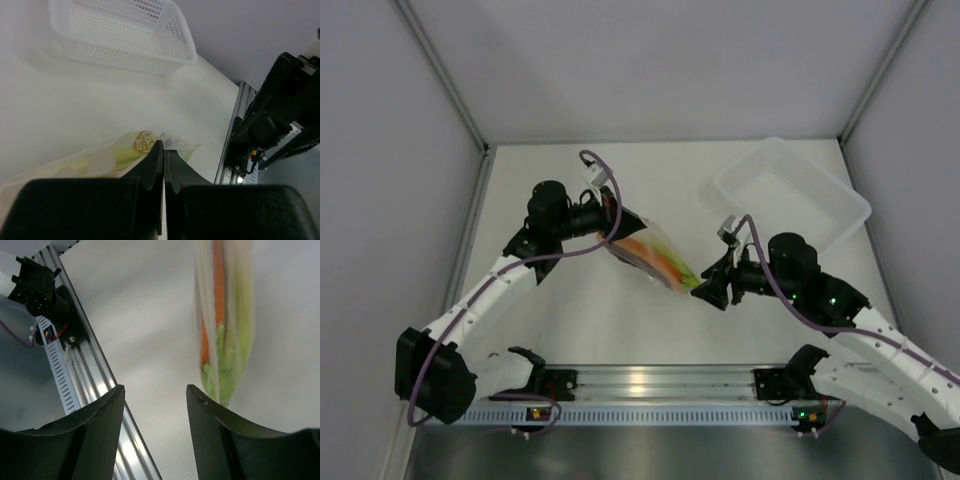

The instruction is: Open the zip-top bag and remove the fake food

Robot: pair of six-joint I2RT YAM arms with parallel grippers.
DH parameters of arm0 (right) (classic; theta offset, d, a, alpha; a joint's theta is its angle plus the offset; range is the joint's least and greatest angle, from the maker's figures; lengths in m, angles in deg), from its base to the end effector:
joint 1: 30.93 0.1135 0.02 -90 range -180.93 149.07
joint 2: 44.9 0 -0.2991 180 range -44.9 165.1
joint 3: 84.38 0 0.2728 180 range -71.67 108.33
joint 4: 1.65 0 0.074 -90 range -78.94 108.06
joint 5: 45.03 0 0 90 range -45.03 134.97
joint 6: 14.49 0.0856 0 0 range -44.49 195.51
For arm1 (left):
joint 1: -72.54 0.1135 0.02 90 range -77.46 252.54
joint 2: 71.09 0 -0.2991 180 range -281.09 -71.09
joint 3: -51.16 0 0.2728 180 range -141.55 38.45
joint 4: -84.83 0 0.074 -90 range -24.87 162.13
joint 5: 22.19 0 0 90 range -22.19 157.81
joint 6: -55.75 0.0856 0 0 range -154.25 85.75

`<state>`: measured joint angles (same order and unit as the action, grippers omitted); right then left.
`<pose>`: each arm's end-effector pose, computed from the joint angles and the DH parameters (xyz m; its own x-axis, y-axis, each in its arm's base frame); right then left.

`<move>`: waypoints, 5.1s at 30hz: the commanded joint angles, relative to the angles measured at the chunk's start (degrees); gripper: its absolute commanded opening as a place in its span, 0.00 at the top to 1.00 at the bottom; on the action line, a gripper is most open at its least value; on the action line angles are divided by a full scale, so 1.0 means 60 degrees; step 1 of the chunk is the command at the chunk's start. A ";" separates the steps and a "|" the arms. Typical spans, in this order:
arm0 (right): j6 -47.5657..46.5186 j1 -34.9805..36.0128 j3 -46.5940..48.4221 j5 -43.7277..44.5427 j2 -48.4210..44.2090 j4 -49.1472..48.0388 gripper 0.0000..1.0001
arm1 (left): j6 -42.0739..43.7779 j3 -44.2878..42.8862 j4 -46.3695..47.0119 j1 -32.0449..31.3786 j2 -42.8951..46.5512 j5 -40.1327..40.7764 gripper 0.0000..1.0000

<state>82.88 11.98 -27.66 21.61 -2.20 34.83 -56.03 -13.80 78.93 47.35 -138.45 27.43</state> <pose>0.1277 0.1650 0.3241 -0.3921 -0.2037 -0.8971 -0.8501 0.4528 0.2688 0.2616 -0.1843 0.3580 -0.4568 -0.0975 -0.8842 0.7913 0.4095 -0.4540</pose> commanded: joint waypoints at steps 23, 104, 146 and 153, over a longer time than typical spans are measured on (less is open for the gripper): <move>0.0133 0.0128 0.0766 0.1593 0.0912 -0.2189 0.51 | 0.0246 -0.0139 0.1297 0.0023 -0.0581 -0.2674 1.00; 0.6798 0.1255 -0.0538 0.7613 0.3123 -0.4928 1.00 | -0.1716 -0.2073 -0.3419 -0.5162 -0.1826 1.1065 0.33; 0.4220 0.0142 -0.0499 0.4845 0.1174 -0.1521 0.82 | -0.2126 -0.3288 -0.5588 -0.4927 -0.1709 0.9645 1.00; 0.4278 0.1034 0.0736 0.5650 0.0926 -0.0607 0.71 | -0.2346 -0.3449 -0.5471 -0.5045 -0.2016 0.9660 1.00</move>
<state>108.61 15.78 -27.18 54.16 4.95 28.47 -68.62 -31.05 43.98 17.60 -150.38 84.26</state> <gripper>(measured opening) 0.286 0.023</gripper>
